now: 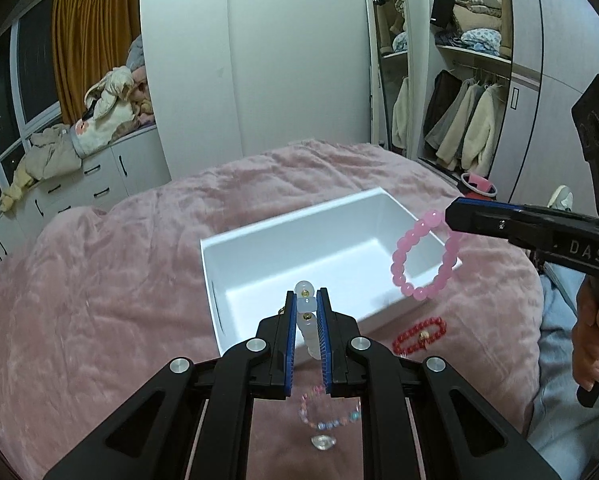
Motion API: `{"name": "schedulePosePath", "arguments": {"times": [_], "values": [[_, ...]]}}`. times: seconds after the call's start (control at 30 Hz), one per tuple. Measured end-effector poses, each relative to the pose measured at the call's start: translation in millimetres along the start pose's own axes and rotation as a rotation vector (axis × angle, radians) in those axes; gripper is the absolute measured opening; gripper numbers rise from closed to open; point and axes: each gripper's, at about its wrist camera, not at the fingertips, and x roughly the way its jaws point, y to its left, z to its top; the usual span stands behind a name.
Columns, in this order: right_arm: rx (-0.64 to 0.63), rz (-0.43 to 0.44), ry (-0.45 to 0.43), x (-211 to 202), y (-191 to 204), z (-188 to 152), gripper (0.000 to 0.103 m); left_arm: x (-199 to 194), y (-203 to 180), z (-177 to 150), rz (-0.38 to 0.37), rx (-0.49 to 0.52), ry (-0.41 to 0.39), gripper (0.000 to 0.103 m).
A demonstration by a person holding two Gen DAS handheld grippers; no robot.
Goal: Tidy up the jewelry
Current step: 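Carry both bracelets into the white box and open both tools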
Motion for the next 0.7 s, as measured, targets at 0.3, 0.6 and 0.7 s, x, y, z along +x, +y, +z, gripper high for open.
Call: {"name": "schedulePosePath", "arguments": {"times": [0.3,0.6,0.7], "values": [[0.026,-0.014,-0.016,26,-17,20,0.012,27,13,25,0.036,-0.014,0.014,0.015],[0.028,-0.045,0.028,72,-37,26,0.012,78,31,20,0.090,-0.058,0.088,0.015],[0.023,-0.060,0.057,89,-41,23,0.012,94,37,16,0.099,-0.072,0.111,0.015]]}}
